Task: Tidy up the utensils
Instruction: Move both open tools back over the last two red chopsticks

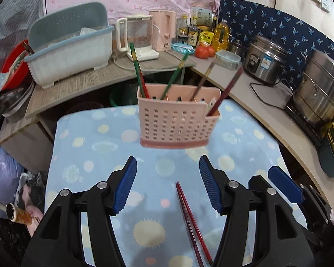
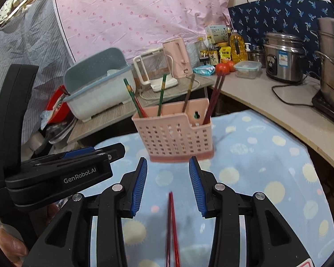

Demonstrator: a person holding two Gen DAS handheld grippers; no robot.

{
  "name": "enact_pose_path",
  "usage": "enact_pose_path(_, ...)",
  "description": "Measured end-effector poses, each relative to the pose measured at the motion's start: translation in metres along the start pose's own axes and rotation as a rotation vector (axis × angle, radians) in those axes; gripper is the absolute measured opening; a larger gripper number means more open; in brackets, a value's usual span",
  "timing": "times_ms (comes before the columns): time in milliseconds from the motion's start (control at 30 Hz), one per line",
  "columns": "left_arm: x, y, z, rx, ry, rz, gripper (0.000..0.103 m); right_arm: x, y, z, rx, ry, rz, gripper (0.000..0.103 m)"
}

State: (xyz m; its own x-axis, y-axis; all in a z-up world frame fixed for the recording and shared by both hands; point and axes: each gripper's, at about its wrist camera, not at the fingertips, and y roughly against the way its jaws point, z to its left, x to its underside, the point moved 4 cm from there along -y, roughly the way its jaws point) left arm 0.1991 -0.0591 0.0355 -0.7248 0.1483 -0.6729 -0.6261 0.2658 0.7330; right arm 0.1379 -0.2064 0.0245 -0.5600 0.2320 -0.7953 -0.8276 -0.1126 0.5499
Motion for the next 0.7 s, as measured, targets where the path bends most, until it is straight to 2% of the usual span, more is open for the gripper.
enact_pose_path(333, 0.066, -0.008, -0.007, 0.007, 0.009, 0.096, 0.055, 0.06, 0.01, -0.013, 0.062, 0.031, 0.087, 0.039)
enact_pose_path(700, 0.162, -0.036, 0.005, -0.008, 0.005, 0.269, 0.055, 0.149, -0.002, -0.031, 0.091, 0.018, 0.278, 0.039)
